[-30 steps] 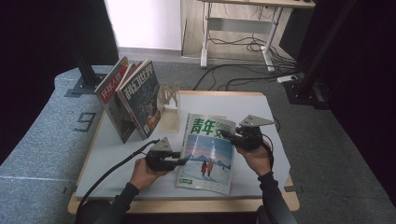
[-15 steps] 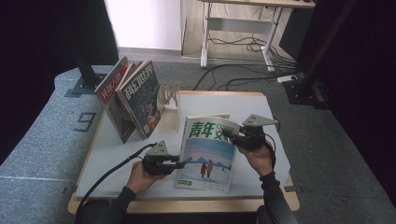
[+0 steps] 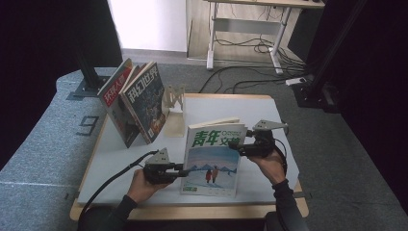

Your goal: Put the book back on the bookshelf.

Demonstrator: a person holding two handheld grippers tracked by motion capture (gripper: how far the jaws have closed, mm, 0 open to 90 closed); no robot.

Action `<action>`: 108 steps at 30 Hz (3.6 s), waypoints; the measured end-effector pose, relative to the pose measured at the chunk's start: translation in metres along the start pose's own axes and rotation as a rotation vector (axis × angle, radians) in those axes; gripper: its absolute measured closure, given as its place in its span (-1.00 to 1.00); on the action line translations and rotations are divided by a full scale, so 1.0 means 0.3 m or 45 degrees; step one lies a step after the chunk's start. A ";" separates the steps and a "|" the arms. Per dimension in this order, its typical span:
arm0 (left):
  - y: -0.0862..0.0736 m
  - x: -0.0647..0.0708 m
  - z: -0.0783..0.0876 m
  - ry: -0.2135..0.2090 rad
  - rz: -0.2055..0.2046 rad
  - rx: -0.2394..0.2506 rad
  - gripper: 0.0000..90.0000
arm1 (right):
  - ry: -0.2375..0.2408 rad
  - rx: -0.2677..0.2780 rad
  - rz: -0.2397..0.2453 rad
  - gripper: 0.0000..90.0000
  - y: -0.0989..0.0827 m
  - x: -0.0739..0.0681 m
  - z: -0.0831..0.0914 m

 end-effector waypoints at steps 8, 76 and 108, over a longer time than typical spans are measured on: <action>-0.010 0.010 0.020 -0.036 -0.013 0.018 0.63 | 0.178 0.005 -0.022 -0.35 -0.012 -0.041 -0.010; 0.365 -0.080 0.109 0.049 -0.050 0.195 0.25 | 0.050 0.126 0.265 0.53 0.081 -0.134 0.104; 0.388 -0.073 0.096 0.034 -0.082 0.149 0.64 | -0.060 0.080 0.267 -0.02 0.044 -0.082 0.109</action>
Point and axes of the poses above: each handheld gripper's, and its own axes: z roughly backward along the jaws, y roughly out of its top, x roughly to its right, the point moved 9 cm from there along -z, roughly forward along the jaws, and after that the axes turned 6 degrees about y, right-handed, at the moved point
